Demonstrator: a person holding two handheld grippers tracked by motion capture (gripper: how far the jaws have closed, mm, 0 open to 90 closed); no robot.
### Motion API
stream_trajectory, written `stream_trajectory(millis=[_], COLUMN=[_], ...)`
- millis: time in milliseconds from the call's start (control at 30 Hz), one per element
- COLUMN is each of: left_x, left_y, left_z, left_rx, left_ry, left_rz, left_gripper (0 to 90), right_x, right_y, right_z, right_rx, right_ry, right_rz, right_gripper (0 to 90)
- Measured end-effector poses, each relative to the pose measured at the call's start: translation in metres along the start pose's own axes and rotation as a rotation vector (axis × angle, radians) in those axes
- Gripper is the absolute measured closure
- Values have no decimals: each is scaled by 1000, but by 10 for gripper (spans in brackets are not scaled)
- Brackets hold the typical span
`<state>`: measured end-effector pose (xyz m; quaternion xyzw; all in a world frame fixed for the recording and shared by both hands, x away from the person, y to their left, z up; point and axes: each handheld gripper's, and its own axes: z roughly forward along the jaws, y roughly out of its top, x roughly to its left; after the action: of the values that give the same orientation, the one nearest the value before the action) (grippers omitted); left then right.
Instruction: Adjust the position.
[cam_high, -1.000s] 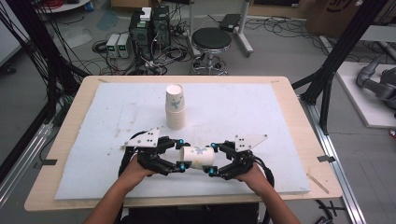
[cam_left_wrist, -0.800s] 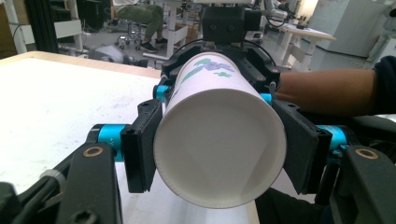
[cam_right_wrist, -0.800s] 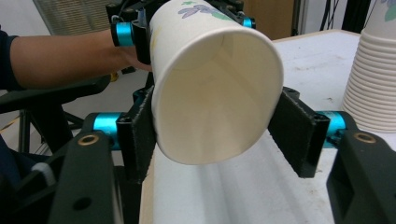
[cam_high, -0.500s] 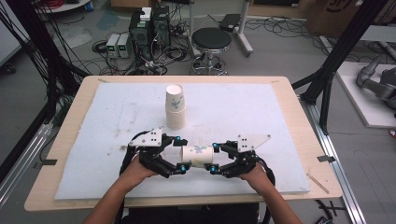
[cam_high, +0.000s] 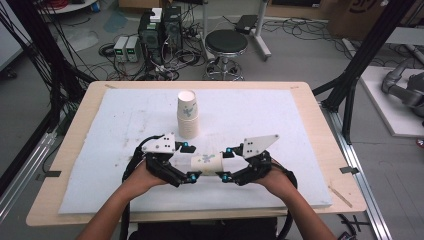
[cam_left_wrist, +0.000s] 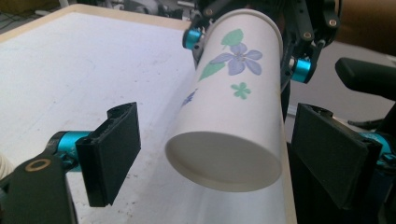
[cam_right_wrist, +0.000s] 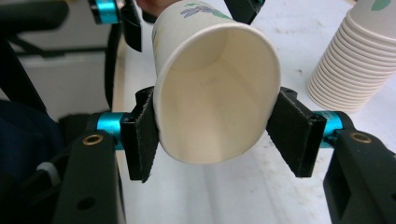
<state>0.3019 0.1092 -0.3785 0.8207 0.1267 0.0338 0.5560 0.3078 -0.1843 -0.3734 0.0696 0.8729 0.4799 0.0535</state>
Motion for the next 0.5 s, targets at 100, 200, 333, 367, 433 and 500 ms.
stream_trajectory(millis=[100, 200, 333, 367, 433, 500], left_x=[0, 0, 1, 1, 1, 1], left_y=[3, 4, 5, 5, 5, 6], left_z=[0, 0, 0, 0, 1, 2], left_rx=[42, 65, 86, 103, 112, 123], left_ry=[1, 4, 6, 10, 10, 8], left_rz=[24, 32, 40, 45, 50, 55], left_gripper=[159, 161, 165, 166, 168, 169], right_x=[-1, -2, -2, -2, -2, -2], right_y=[11, 19, 28, 30, 32, 38], right_z=[2, 5, 9, 10, 11, 14], right_rx=[62, 121, 182, 198, 214, 262], right_ry=[1, -4, 0, 3, -1, 3], right_rz=[-31, -59, -83, -87, -96, -111], right_gripper=[384, 382, 382, 381, 380, 380])
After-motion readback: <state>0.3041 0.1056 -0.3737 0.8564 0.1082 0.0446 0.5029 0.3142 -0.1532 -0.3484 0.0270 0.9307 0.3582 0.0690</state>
